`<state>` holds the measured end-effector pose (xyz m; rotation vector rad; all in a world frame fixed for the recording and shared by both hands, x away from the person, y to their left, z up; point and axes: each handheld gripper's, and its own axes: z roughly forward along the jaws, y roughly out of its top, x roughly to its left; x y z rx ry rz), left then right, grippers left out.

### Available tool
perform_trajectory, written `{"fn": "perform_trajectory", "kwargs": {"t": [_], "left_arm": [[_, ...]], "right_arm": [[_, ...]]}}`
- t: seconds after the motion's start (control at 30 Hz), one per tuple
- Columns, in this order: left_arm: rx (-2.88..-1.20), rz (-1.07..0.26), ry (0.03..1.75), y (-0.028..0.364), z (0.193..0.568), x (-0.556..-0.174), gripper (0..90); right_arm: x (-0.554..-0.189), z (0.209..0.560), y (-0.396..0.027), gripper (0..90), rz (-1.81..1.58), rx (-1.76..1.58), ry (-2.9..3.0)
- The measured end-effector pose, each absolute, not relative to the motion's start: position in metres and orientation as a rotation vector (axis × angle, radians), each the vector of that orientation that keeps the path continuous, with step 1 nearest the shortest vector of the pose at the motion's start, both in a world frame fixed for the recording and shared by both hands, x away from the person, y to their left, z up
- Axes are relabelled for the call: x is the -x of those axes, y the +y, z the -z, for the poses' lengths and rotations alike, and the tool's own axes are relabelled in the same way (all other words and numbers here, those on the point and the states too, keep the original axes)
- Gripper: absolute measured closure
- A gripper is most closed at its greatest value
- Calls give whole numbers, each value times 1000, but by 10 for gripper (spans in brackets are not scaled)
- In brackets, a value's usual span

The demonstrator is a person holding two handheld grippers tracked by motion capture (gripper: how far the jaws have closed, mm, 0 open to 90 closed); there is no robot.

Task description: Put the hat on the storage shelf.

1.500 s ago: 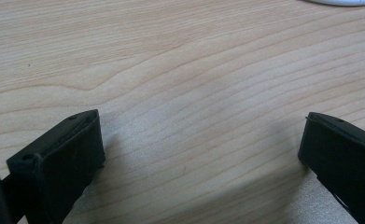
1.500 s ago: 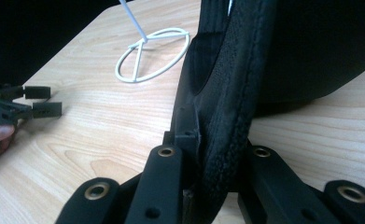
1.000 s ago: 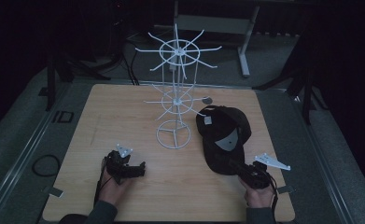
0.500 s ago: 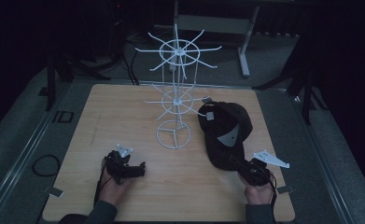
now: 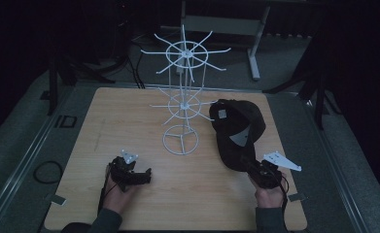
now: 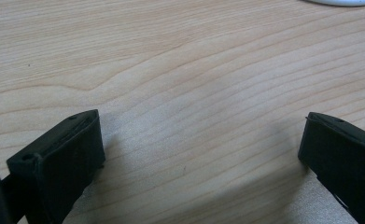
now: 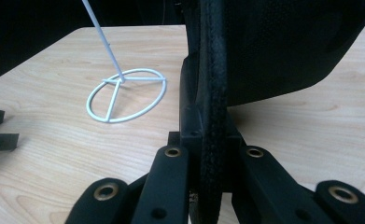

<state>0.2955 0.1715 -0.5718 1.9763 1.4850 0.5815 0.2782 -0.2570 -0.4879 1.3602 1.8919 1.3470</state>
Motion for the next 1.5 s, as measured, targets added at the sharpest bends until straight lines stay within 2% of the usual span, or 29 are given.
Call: {"fn": "perform_trajectory", "kwargs": {"t": [1.5], "left_arm": [[-1971, -582, 1485, 171, 572, -296, 1]], "right_arm": [[-291, 443, -257, 865, -1294, -1220, 1810]]}}
